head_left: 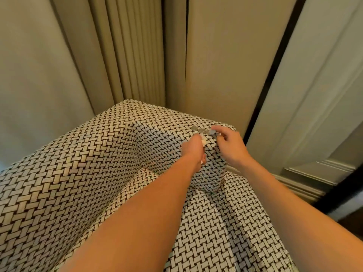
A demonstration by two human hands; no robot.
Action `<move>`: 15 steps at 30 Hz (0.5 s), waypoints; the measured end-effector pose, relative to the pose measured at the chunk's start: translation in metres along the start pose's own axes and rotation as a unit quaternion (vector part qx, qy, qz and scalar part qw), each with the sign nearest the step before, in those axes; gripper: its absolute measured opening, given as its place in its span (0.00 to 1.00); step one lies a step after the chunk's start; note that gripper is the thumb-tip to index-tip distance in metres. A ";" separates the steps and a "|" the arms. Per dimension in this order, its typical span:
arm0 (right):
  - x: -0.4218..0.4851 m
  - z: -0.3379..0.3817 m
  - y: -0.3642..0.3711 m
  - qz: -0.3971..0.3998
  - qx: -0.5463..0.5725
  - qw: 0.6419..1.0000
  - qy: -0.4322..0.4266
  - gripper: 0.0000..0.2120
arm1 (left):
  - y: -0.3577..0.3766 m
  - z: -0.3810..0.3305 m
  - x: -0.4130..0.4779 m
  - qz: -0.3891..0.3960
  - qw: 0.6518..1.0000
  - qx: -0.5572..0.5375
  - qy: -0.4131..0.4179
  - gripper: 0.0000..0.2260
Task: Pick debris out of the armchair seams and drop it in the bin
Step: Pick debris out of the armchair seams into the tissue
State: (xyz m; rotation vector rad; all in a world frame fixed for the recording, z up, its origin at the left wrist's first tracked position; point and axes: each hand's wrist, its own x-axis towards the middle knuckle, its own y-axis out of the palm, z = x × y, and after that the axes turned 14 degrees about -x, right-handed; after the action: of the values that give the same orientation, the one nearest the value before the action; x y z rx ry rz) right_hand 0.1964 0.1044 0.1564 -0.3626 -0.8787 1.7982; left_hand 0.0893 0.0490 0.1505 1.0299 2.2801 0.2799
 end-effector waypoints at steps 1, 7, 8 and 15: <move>0.005 -0.004 0.002 -0.002 -0.006 1.000 -0.003 0.20 | 0.003 0.002 0.006 -0.018 1.000 -0.003 0.011 0.10; 0.015 -0.010 0.008 -0.008 -0.043 0.999 -0.032 0.22 | 0.016 0.008 0.012 -0.097 0.993 -0.036 0.051 0.14; 0.013 -0.008 0.007 -0.005 -0.051 0.998 -0.035 0.22 | 0.017 0.009 0.012 -0.103 0.993 -0.037 0.049 0.15; 0.007 -0.002 0.003 0.005 -0.135 0.989 -0.059 0.20 | 0.015 0.008 0.014 -0.080 0.996 -0.049 0.015 0.14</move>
State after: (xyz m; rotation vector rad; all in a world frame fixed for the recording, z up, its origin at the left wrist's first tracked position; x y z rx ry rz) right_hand 0.1929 0.1113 0.1540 -0.4368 -1.2105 1.7270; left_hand 0.0960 0.0695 0.1447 0.7947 2.3351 0.3394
